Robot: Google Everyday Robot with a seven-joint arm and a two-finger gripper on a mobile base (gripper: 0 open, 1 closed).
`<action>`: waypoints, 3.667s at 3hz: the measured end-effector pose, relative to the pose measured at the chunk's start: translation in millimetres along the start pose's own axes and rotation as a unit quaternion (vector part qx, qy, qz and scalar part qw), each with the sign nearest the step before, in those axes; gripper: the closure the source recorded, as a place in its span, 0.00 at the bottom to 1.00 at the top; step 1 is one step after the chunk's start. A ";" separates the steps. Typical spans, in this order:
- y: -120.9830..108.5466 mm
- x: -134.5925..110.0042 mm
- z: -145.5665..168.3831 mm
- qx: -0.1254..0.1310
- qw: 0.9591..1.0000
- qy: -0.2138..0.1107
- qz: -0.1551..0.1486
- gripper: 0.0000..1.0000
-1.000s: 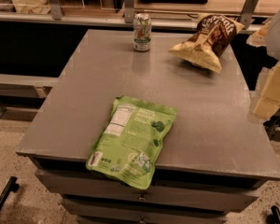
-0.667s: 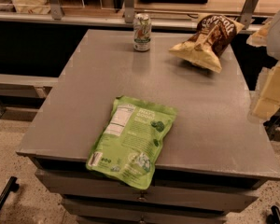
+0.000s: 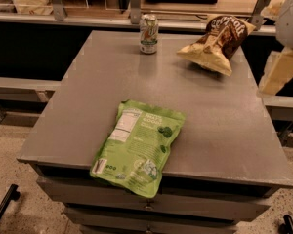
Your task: Move brown chip bag near green rice chip bag
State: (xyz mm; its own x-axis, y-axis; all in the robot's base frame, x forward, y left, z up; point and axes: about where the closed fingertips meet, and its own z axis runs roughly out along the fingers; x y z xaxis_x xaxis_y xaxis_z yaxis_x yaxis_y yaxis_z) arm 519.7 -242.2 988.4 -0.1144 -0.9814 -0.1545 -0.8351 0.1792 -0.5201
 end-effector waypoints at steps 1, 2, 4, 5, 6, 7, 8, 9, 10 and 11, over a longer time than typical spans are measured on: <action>-44.7 -4.5 4.5 0.063 0.998 0.013 -0.023 0.00; -50.9 -3.1 3.9 0.075 0.996 0.021 -0.032 0.00; -89.0 24.5 19.5 0.097 0.969 0.140 -0.181 0.00; -117.0 35.6 28.1 0.067 0.955 0.165 -0.236 0.00; -126.0 29.8 51.3 0.019 0.954 0.116 -0.277 0.00; -119.2 15.1 87.0 -0.017 0.949 0.011 -0.315 0.00; -112.8 6.7 107.2 -0.008 0.940 -0.065 -0.336 0.00; -114.2 8.3 123.3 0.022 0.928 -0.106 -0.358 0.00; -113.8 7.3 126.9 0.024 0.924 -0.110 -0.364 0.00; -113.5 6.1 128.7 0.027 0.922 -0.110 -0.369 0.00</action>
Offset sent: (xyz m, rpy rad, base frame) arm 0.0362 -0.0029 0.0180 -0.0541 -0.1099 0.0054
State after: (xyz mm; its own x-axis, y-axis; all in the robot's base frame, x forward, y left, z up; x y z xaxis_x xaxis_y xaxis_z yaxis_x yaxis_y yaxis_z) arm 683.1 -259.6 938.4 0.5920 -0.8002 0.0955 -0.6126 -0.5238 -0.5919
